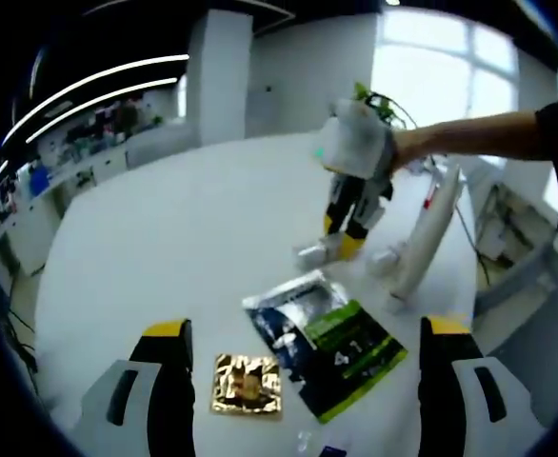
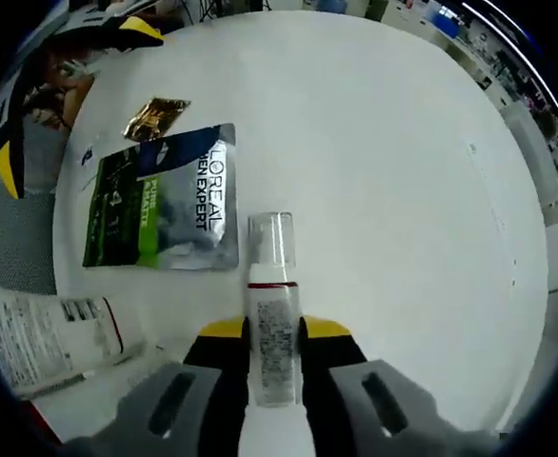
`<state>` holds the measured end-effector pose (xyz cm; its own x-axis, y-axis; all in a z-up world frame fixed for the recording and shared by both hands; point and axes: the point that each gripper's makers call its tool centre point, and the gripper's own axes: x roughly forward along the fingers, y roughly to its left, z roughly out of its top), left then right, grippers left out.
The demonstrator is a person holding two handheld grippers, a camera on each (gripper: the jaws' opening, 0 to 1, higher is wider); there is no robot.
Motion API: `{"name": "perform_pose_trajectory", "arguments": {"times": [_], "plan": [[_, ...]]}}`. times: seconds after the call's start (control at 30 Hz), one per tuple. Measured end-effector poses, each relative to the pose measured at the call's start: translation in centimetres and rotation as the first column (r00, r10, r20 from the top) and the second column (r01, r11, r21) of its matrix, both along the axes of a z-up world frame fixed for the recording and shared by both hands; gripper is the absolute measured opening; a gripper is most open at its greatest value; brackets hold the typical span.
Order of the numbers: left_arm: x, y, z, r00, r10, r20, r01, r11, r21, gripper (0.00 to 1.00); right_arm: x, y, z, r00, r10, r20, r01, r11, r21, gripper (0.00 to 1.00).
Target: Arrange the skincare products in the storage area until every visible bottle or jar stands upright without overlapping.
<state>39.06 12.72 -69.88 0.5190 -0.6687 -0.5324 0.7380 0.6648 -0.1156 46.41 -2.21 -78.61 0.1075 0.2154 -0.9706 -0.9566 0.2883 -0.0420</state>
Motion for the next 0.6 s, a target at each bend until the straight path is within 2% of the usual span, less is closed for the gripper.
{"name": "perform_pose_trajectory", "arguments": {"times": [0.2, 0.33, 0.43, 0.6], "plan": [[0.3, 0.3, 0.2, 1.000, 0.014, 0.011, -0.014, 1.000, -0.002, 0.97, 0.7, -0.1, 1.8, 0.998, -0.003, 0.064, 0.001, 0.999, 0.041, 0.19], [0.2, 0.3, 0.4, 1.000, 0.012, 0.016, -0.011, 1.000, -0.008, 0.97, 1.4, 0.4, 4.7, 0.988, -0.024, 0.151, 0.008, 0.994, 0.106, 0.19], [0.1, 0.1, 0.4, 1.000, 0.004, 0.020, -0.004, 1.000, -0.003, 0.97, 1.2, 0.9, 6.7, 0.981, -0.070, 0.180, 0.041, 0.986, 0.162, 0.19], [0.0, -0.1, 0.4, 1.000, -0.003, 0.020, 0.003, 1.000, 0.000, 0.97, 0.5, 1.7, 10.0, 0.969, -0.078, 0.236, 0.022, 0.972, 0.233, 0.19]]}}
